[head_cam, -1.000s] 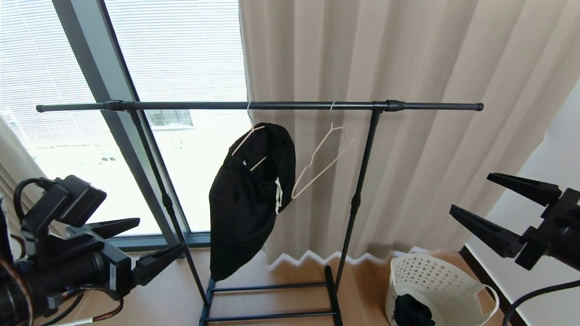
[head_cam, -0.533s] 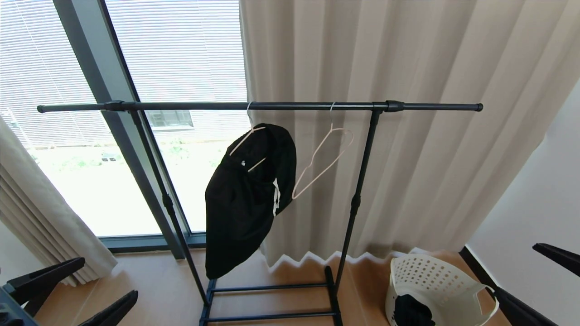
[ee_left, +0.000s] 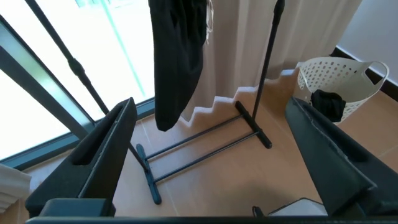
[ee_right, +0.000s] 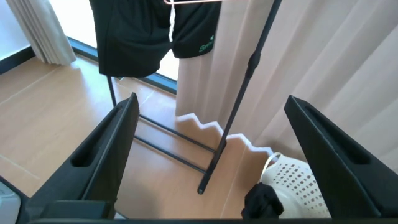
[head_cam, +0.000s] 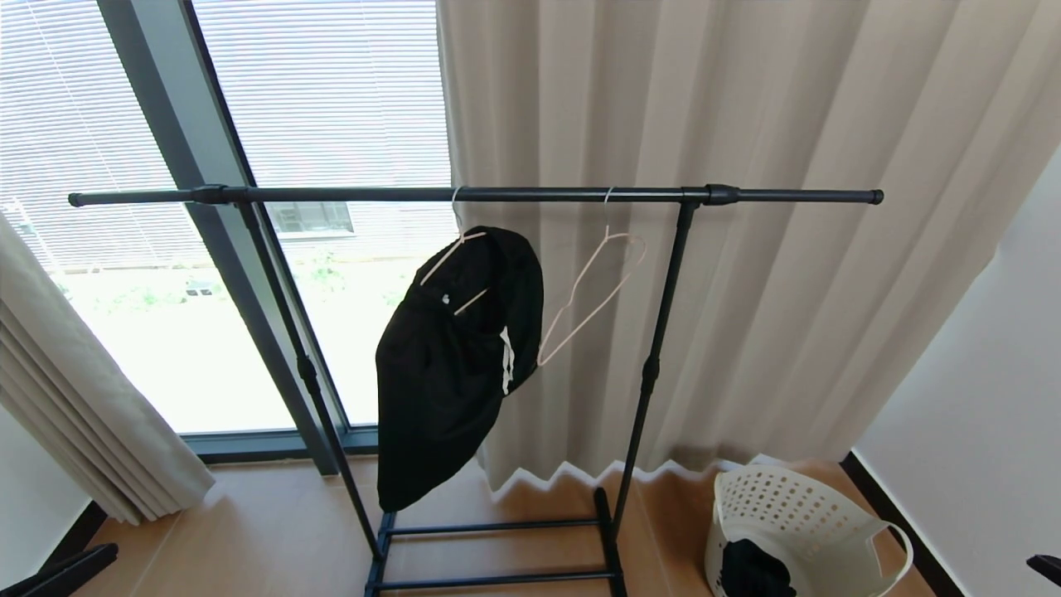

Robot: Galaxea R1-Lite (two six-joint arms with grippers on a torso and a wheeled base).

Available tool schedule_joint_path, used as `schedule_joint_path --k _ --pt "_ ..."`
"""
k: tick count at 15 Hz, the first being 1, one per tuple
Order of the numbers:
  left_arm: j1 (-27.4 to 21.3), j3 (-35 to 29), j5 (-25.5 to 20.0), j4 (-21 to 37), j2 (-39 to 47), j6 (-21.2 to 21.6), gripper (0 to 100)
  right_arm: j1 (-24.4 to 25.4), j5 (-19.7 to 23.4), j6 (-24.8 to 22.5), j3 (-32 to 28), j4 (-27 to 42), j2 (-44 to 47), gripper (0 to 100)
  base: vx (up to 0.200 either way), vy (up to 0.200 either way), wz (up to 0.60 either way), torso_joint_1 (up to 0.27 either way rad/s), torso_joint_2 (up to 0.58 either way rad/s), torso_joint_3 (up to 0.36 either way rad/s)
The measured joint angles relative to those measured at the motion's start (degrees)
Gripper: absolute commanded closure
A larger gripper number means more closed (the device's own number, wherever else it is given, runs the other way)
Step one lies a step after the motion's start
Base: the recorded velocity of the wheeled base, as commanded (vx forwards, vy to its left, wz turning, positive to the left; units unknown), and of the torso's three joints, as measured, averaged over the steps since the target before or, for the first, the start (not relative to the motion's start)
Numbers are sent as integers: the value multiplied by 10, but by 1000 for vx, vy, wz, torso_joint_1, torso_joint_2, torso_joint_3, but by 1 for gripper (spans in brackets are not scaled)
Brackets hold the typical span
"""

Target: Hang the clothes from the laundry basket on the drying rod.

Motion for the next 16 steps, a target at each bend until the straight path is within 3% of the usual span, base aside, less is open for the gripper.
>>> schedule_joint_path --k 4,6,11,16 --pt "9 1 1 100 -70 0 0 0 -50 0 0 111 -128 0 0 0 0 0 0 0" --pt "19 1 1 148 -112 0 0 0 -62 0 0 122 -162 0 0 0 0 0 0 0" --pt "63 1 1 193 -181 -1 0 0 -94 2 0 121 -187 0 0 0 0 0 0 0" --pt "92 1 0 198 -243 -18 0 0 -105 15 0 120 -191 0 0 0 0 0 0 0"
